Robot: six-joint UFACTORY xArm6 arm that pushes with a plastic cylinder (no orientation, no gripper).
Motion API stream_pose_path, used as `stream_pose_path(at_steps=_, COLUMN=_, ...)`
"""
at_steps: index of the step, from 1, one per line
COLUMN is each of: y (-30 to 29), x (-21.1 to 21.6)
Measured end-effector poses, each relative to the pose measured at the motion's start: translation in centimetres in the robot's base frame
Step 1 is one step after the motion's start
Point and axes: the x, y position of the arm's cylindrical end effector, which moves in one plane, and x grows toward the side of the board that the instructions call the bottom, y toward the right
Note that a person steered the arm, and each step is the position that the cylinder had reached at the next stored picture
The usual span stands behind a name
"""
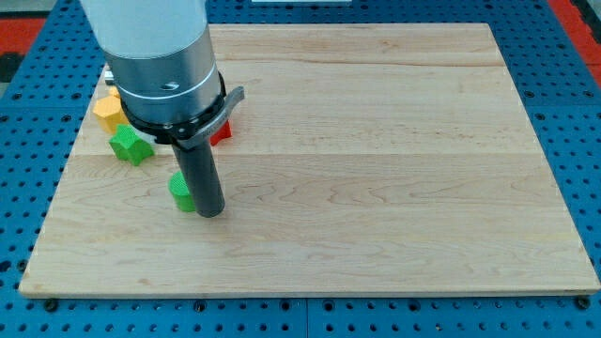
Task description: Move the green circle towards right side of green star
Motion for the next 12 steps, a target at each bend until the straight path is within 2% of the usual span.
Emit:
stream_pose_path(at_steps=1, y=-1.7, x=0.3)
stream_pose_path(at_steps=4, y=-2.5, x=-4.9)
stream_pose_path(at_steps=6, y=-3.1, x=-0.2)
stream_pose_path(at_steps=9, y=-3.8, x=-3.7)
stream_pose_path(at_steps=11, y=-5.3, x=-1.8)
stream_pose_path(at_steps=12, y=-5.5, x=-4.0)
